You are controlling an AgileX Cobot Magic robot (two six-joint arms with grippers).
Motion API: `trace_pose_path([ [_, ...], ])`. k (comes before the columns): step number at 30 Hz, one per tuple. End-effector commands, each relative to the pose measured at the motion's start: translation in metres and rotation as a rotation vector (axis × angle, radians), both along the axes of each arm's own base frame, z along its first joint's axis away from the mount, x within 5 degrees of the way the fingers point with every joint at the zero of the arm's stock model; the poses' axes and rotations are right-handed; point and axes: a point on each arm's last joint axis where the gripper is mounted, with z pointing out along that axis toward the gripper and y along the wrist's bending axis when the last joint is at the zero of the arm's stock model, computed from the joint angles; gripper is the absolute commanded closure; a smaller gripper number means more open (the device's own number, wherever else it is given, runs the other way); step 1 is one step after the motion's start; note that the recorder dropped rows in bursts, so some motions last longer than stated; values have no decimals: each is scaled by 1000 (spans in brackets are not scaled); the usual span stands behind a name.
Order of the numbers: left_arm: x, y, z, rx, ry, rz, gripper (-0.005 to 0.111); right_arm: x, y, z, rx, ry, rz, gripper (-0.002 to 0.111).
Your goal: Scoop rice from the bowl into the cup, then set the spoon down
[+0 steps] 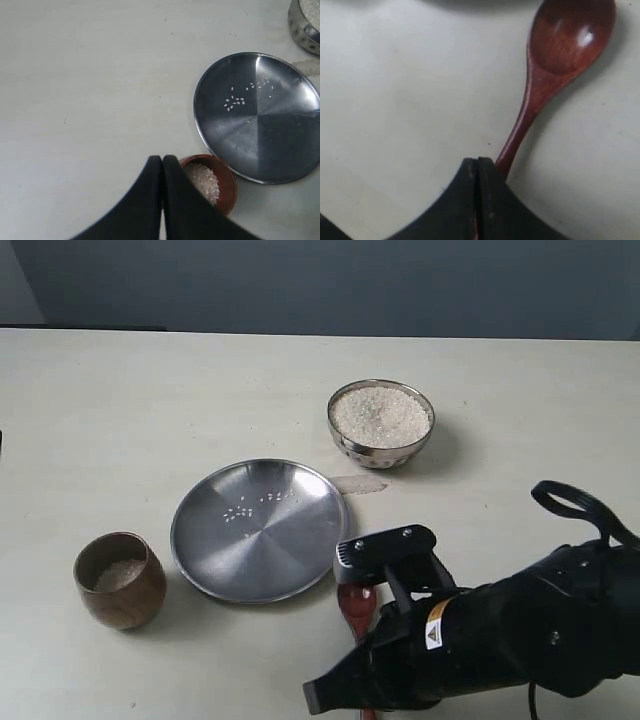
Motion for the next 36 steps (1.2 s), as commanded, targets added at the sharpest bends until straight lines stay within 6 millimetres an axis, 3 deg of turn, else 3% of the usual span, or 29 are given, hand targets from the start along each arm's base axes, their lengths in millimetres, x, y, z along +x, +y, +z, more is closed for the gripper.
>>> trace_pose_path([
  [1,1,0,2,2,-10,2,106,-3,-1,-1,-10,29,-3,109],
  [11,1,0,2,2,-12,2,106,-9,-6,-4,-89,66,81,109],
  [14,1,0,2,2,-12,2,106,-9,-6,-4,-88,65,81,96],
  [18,1,0,2,2,-12,2,106,-9,-6,-4,-77,76,54,70],
  [28,1,0,2,2,-12,2,106,-3,2,1,-31,60,-4,74],
  [36,1,0,2,2,-12,2,106,-1,3,-14,-70,80,-23,74],
])
